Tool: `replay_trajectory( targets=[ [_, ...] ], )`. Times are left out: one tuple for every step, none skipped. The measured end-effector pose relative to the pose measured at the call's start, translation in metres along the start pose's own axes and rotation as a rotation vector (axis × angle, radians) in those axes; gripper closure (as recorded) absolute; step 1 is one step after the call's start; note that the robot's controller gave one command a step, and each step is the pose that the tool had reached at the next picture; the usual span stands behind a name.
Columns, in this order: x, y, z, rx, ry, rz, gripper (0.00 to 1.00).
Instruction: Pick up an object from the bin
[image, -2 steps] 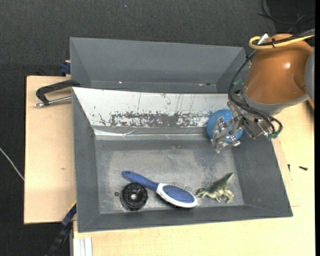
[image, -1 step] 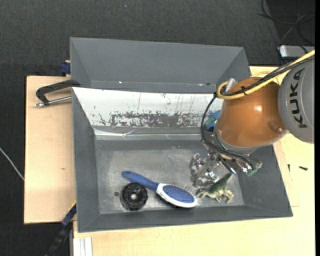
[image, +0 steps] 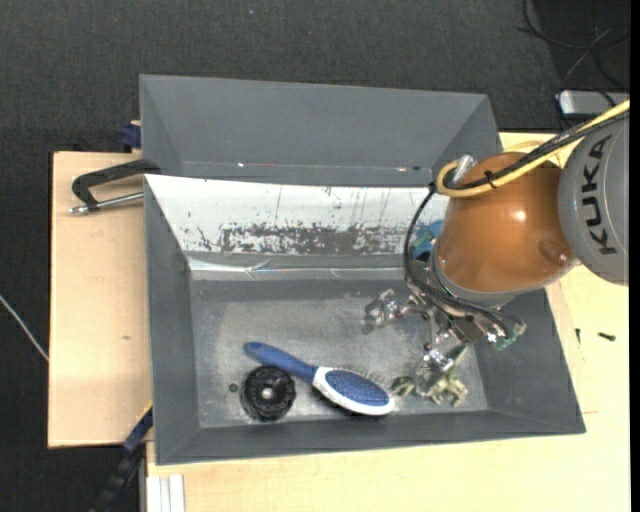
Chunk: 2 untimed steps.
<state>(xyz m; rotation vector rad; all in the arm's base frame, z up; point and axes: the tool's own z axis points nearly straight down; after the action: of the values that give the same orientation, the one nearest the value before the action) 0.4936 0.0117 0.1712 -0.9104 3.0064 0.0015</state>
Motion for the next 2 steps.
replay_trajectory(
  targets=[
    [0.025, -0.051, 0.092, -0.003, 0.004, -0.334, 0.0],
    [0.04, -0.104, 0.098, 0.005, -0.004, -0.444, 0.0]
  ],
)
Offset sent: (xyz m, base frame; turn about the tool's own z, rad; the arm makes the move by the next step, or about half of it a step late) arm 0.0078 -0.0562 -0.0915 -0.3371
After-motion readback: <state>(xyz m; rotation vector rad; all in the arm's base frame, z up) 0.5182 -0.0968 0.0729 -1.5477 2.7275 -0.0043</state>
